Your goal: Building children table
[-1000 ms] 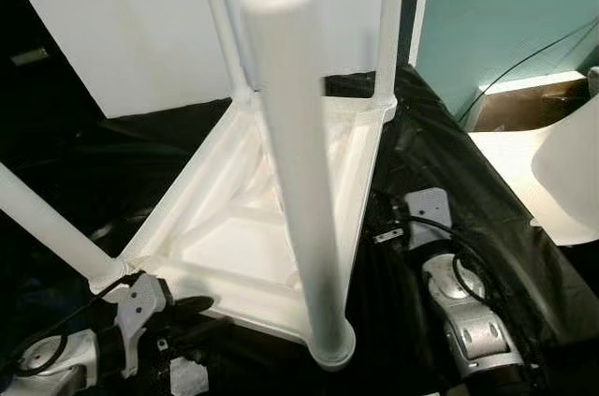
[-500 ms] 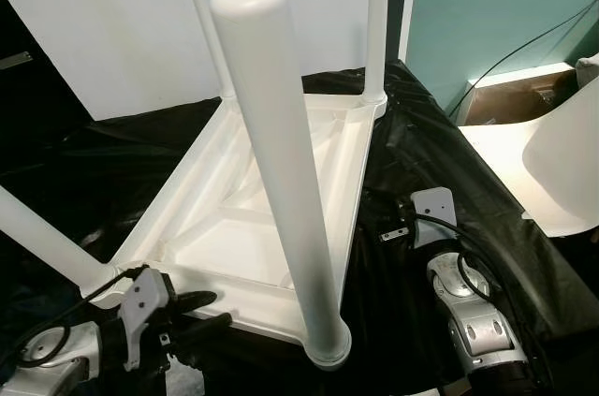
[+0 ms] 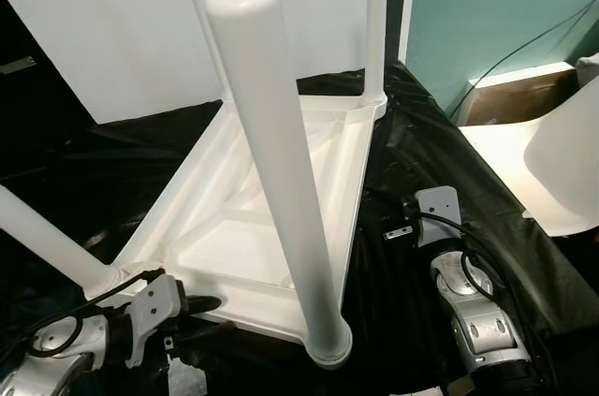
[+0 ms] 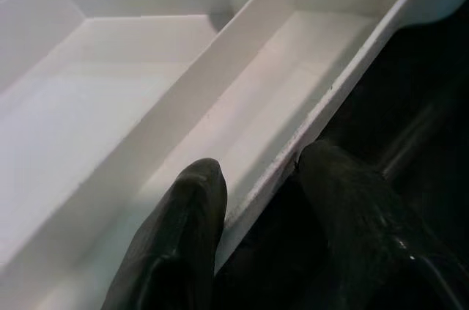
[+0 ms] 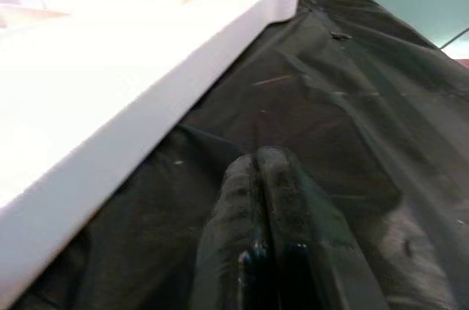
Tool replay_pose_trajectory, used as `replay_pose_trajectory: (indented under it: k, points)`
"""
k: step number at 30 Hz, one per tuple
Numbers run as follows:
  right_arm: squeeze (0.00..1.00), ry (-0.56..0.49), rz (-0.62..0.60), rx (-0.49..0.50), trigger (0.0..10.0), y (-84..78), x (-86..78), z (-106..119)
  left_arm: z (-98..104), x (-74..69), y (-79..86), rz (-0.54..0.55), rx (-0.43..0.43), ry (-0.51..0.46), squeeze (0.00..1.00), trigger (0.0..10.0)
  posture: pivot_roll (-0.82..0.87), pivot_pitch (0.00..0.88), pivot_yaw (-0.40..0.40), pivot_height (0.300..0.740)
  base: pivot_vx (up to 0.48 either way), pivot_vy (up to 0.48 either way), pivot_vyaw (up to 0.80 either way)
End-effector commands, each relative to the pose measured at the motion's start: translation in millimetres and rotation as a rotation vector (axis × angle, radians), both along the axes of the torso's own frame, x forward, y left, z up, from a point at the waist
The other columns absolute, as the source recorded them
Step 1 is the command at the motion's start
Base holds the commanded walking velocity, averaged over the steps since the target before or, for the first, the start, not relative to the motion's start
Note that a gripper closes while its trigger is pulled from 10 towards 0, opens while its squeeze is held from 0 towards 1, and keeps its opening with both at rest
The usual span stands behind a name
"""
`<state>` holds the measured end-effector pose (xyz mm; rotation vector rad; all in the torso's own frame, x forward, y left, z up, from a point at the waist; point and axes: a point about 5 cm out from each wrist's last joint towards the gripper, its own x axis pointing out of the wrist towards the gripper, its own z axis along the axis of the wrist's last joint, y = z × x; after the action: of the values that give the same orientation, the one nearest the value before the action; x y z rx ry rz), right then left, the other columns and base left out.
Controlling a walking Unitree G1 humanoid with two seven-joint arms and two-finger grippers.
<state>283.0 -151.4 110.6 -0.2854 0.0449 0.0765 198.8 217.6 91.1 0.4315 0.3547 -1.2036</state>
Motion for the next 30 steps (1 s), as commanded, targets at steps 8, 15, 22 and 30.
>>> replay_pose_trajectory:
  k: [8,15,22,30]
  points:
    - [0.02,0.019,0.002,0.014,10.0,4.2,1.4,-3,-21,-15.6,-13.3,-0.228,0.068,0.128,0.00,10.0,-0.09,0.000,0.102,0.740,0.000,0.000,0.00]
    - [0.02,0.021,0.003,0.019,10.0,5.6,2.0,-3,-37,-24.3,-20.8,-0.290,0.136,0.167,0.00,2.4,-0.09,0.000,0.104,0.740,0.000,0.000,0.00]
    - [0.02,0.020,-0.001,0.022,10.0,6.1,2.7,-3,-37,-26.0,-29.3,-0.284,0.073,0.203,0.00,0.0,-0.09,0.000,0.106,0.740,0.000,0.000,0.00]
    - [0.02,0.021,-0.012,0.025,10.0,3.5,2.7,-2,-57,-27.1,-29.5,-0.153,0.152,0.265,0.00,0.0,-0.09,0.000,0.106,0.740,0.000,0.000,0.00]
